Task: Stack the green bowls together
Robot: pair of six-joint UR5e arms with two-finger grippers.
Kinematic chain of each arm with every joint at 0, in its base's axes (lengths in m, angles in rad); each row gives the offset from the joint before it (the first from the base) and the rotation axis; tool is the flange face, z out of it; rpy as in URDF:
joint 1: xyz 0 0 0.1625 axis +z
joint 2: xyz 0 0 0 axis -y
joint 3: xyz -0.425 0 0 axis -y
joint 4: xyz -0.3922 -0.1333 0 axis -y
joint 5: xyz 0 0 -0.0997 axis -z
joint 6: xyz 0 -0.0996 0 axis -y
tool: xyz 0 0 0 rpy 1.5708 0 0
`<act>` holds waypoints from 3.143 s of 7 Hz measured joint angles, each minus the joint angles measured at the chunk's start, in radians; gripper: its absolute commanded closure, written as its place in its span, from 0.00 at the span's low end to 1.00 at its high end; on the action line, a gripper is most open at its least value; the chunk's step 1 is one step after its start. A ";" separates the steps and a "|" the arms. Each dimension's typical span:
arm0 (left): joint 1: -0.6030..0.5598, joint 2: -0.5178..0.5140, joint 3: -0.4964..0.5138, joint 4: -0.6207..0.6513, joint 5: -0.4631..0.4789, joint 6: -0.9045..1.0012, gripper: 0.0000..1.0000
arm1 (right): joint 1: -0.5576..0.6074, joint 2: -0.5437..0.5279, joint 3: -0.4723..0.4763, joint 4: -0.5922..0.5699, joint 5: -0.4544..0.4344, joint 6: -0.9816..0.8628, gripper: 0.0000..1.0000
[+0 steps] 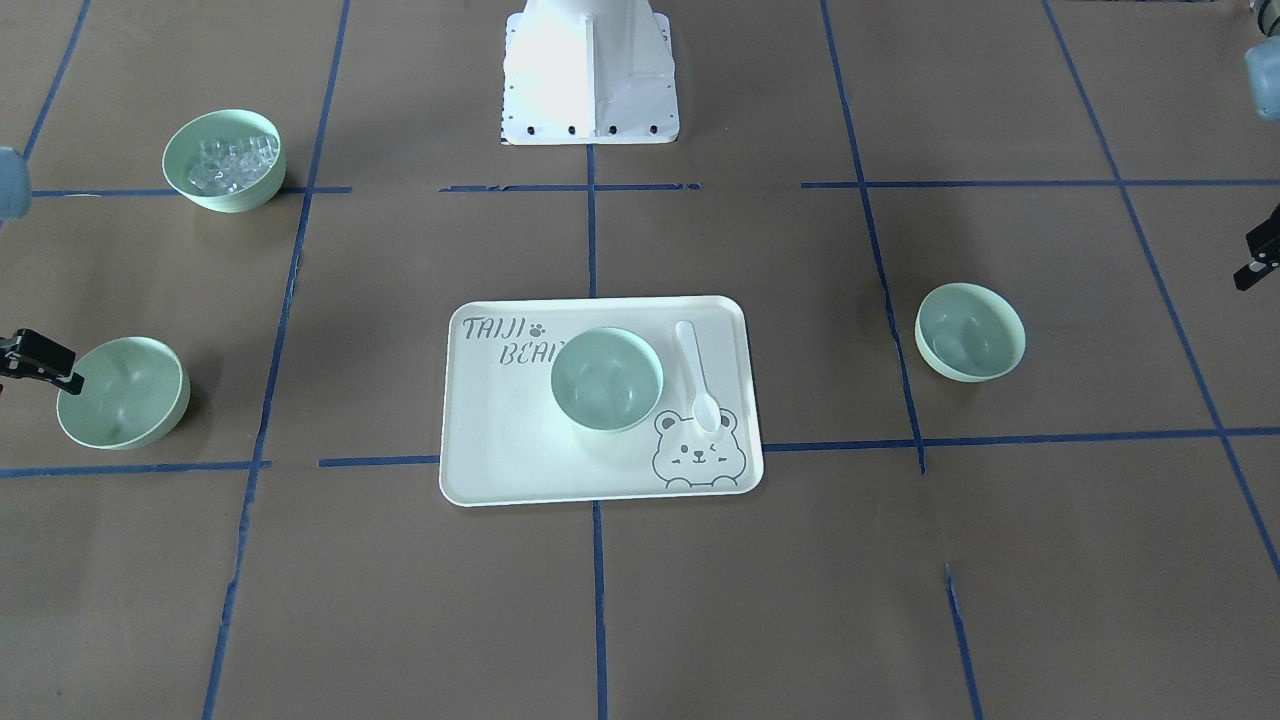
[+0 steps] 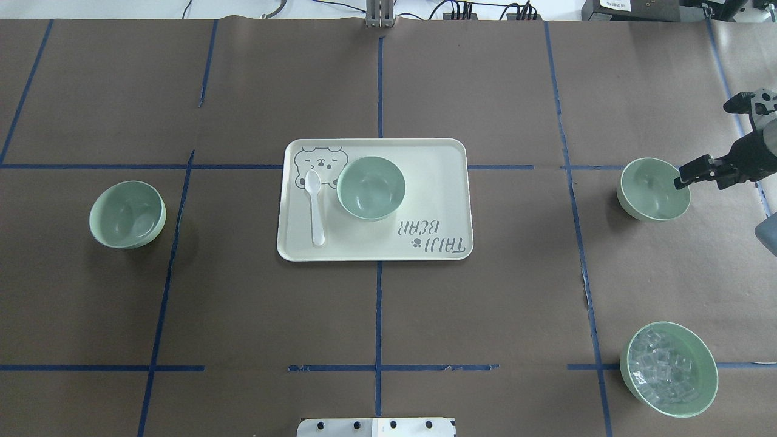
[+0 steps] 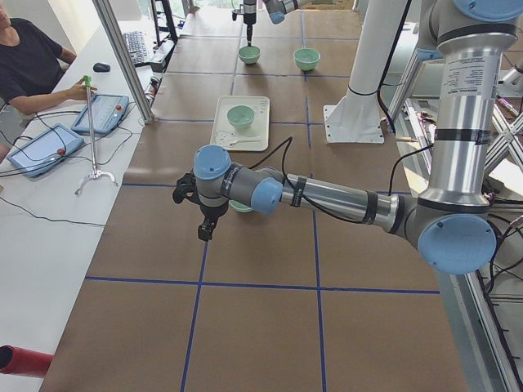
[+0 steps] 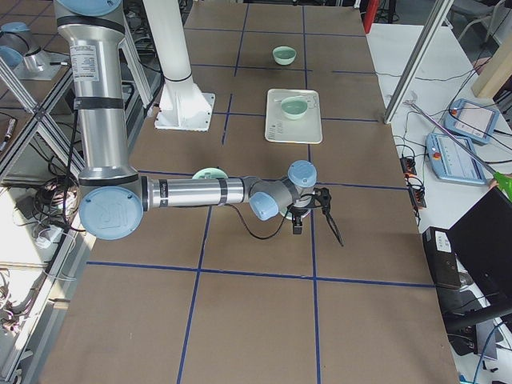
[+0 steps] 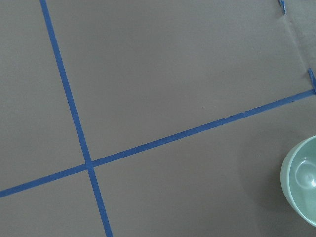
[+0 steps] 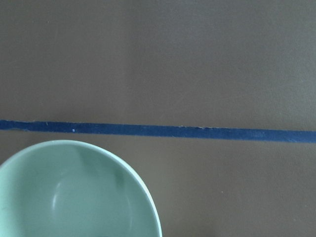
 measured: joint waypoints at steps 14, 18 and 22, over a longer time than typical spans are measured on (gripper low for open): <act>0.046 -0.007 -0.032 -0.038 -0.042 -0.155 0.00 | -0.419 0.423 0.218 -0.073 -0.162 0.864 1.00; 0.057 -0.006 -0.033 -0.057 -0.036 -0.188 0.00 | -0.502 0.614 0.076 -0.180 -0.307 0.916 1.00; 0.057 -0.005 -0.033 -0.059 -0.035 -0.188 0.00 | -0.516 0.635 0.037 -0.182 -0.329 0.916 0.01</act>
